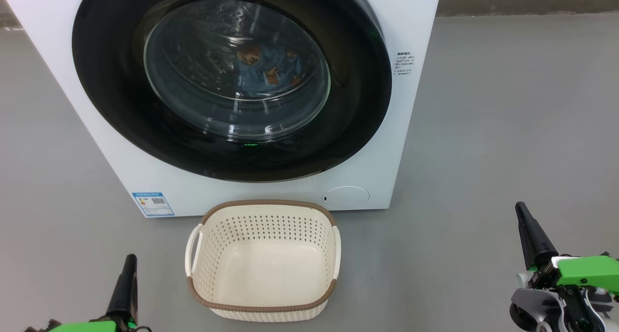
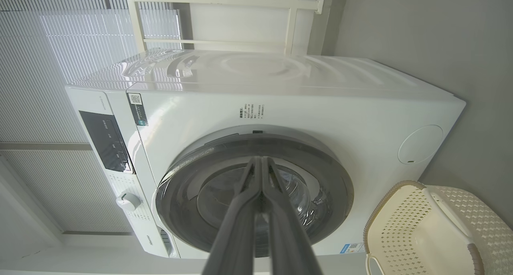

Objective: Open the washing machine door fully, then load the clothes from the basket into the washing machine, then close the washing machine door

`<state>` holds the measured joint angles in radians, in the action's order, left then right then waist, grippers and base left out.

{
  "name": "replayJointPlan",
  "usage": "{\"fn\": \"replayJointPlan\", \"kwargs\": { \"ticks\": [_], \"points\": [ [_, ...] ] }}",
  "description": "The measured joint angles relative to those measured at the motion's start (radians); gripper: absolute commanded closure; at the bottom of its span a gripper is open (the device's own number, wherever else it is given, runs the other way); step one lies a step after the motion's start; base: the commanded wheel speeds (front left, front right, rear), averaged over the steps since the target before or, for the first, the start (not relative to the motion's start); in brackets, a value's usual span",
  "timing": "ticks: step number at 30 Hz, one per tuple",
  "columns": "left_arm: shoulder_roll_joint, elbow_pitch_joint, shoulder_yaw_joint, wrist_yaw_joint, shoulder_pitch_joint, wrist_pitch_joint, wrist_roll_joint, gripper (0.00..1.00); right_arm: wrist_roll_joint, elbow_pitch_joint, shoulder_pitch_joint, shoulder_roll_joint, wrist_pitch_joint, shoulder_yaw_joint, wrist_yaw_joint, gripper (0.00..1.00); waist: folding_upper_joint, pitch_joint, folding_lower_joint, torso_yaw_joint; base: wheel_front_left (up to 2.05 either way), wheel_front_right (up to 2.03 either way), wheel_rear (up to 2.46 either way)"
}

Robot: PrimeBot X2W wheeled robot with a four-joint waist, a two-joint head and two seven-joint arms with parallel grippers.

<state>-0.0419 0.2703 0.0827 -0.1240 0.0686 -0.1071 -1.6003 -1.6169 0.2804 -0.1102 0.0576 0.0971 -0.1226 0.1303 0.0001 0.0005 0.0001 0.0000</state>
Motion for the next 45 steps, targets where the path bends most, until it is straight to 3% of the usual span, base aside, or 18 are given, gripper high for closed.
{"fn": "replayJointPlan", "kwargs": {
  "ticks": [45],
  "points": [
    [0.0, 0.0, 0.0, 0.0, 0.0, 0.0, 0.0, 1.0, 0.0, 0.0, 0.0, -0.004, 0.003, -0.005, 0.0, 1.0, 0.0, 0.0, 0.0, 0.0, 0.0, 0.0, 0.0]
  ]
}}
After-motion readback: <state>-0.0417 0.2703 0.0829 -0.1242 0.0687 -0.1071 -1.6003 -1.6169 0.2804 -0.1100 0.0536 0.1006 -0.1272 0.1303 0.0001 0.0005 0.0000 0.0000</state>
